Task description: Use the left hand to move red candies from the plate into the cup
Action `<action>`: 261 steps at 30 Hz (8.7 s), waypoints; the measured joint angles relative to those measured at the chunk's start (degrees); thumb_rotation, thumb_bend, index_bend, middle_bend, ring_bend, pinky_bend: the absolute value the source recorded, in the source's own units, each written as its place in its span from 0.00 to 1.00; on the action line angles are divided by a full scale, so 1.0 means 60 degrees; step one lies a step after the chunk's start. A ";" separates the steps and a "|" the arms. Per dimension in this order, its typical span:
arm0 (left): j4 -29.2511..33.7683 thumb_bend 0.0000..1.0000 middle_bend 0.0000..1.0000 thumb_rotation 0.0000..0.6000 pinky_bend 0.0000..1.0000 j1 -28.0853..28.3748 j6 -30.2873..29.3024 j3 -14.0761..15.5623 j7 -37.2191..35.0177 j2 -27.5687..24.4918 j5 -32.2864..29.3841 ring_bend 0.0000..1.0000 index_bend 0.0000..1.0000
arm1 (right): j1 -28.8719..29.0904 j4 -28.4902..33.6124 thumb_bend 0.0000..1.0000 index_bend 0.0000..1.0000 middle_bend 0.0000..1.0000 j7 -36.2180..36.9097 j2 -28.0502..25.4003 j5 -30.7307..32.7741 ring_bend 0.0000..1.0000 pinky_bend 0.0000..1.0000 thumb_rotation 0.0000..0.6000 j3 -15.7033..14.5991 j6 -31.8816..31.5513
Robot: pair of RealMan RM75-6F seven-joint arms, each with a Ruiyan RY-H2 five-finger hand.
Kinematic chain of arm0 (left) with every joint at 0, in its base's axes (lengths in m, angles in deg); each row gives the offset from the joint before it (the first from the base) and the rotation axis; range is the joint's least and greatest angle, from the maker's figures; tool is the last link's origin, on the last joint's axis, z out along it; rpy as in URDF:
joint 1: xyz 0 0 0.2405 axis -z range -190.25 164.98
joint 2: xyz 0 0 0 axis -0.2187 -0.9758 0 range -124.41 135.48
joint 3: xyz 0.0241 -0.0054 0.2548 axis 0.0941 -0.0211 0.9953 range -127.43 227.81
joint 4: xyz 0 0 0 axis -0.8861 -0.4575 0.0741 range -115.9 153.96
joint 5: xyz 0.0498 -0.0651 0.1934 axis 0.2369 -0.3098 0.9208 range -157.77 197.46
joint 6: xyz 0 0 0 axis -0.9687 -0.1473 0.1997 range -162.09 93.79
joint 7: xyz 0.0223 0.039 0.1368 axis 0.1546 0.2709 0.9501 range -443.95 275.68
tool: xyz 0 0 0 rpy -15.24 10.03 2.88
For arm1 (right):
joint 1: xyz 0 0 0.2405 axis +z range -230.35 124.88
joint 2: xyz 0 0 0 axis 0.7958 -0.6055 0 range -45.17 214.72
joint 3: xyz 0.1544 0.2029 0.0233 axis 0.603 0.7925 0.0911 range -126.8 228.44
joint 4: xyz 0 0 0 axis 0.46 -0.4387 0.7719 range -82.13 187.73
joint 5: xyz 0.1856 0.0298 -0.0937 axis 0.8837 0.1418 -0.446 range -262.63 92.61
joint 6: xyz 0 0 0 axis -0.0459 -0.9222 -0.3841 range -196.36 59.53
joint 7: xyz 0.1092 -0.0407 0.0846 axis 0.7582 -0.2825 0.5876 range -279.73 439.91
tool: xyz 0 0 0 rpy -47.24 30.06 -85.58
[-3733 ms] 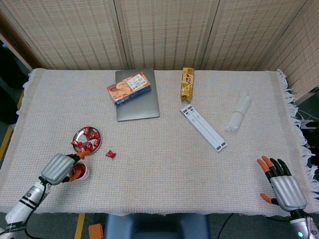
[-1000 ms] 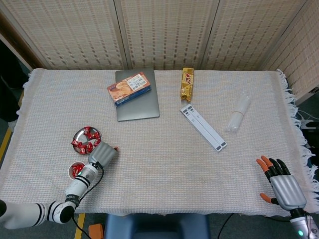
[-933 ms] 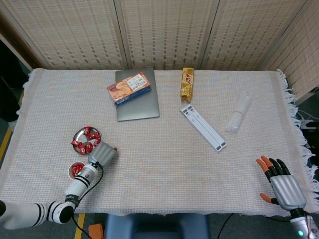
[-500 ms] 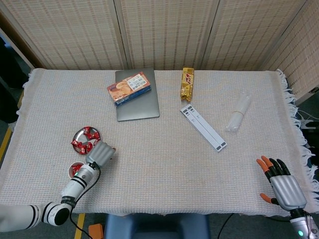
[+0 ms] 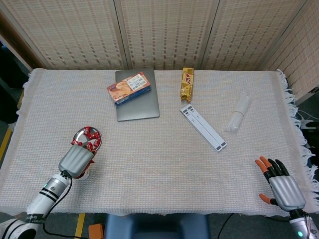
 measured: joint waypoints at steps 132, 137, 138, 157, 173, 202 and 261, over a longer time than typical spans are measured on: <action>-0.5193 0.48 0.61 1.00 1.00 -0.0034 0.1750 -0.1388 -0.0635 0.2349 -0.0159 0.55 0.60 | 0.0080 0.0048 0.06 0.00 0.00 -0.0178 0.0080 0.0156 0.00 0.00 1.00 -0.0027 0.0221; -0.3379 0.48 0.62 1.00 1.00 -0.0368 0.1105 -0.1244 -0.1185 0.1295 0.0491 0.56 0.60 | 0.0097 0.0041 0.06 0.00 0.00 -0.0106 0.0049 0.0064 0.00 0.00 1.00 -0.0076 0.0251; -0.3008 0.48 0.62 1.00 1.00 -0.0455 0.0946 -0.1192 -0.1294 0.1054 0.0677 0.56 0.60 | 0.0097 0.0041 0.06 0.00 0.00 -0.0093 0.0044 0.0049 0.00 0.00 1.00 -0.0082 0.0247; -0.1132 0.48 0.59 1.00 1.00 -0.2337 -0.0945 0.0060 -0.2778 -0.0536 0.3367 0.56 0.57 | 0.0063 0.0036 0.06 0.00 0.00 0.0073 -0.0042 -0.0359 0.00 0.00 1.00 -0.0256 0.0104; -0.1744 0.47 0.57 1.00 1.00 -0.2358 -0.0290 -0.0231 -0.3097 0.0149 0.3306 0.51 0.53 | 0.0017 0.0024 0.06 0.00 0.00 0.0058 -0.0038 -0.0405 0.00 0.00 1.00 -0.0276 0.0039; -0.1416 0.41 0.35 1.00 1.00 -0.2429 -0.0636 -0.0663 -0.4317 -0.0394 0.3748 0.43 0.25 | -0.0012 0.0023 0.06 0.00 0.00 0.0093 -0.0039 -0.0353 0.00 0.00 1.00 -0.0218 -0.0017; -0.7674 0.39 0.49 1.00 1.00 0.0042 0.2587 -0.1801 -0.1665 0.4273 0.0472 0.50 0.47 | 0.0166 0.0018 0.06 0.00 0.00 -0.0160 0.0092 0.0298 0.00 0.00 1.00 -0.0009 0.0442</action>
